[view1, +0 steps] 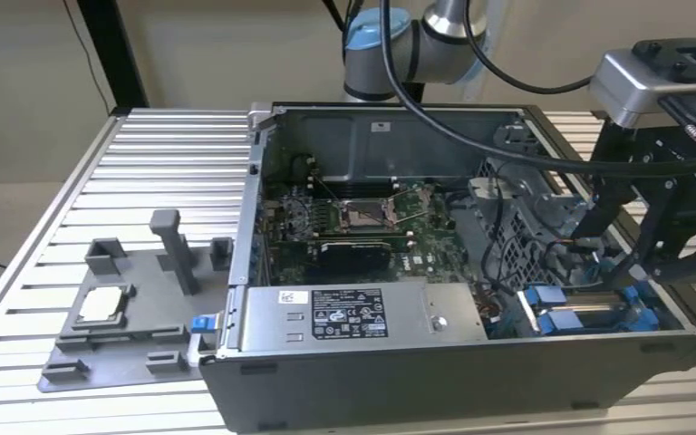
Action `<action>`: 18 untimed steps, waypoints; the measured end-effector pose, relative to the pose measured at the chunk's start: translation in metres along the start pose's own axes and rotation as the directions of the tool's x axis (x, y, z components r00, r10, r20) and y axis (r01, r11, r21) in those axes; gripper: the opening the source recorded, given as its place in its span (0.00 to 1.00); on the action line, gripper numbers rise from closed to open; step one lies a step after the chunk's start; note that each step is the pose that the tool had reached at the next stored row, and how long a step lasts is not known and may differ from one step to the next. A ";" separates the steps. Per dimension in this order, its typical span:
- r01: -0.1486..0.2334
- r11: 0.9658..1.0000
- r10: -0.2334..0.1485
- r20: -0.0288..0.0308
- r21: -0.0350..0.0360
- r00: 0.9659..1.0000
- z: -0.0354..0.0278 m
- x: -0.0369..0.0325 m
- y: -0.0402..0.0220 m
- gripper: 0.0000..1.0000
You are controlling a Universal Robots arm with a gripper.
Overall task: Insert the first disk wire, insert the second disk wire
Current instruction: 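Insert the first disk wire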
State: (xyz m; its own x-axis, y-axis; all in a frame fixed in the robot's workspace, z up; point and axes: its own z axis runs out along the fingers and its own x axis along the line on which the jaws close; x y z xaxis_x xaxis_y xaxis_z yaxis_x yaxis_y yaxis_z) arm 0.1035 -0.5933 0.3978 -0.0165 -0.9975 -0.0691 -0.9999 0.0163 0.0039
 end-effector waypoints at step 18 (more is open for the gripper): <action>-0.023 1.000 0.022 0.028 0.005 0.999 0.0082 -0.0102 -0.0033 1.00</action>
State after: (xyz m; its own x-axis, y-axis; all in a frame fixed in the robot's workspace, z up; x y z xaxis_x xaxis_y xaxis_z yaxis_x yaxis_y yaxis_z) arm 0.1069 -0.5825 0.3903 -0.0390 -0.9945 -0.0971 -0.9992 0.0392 0.0003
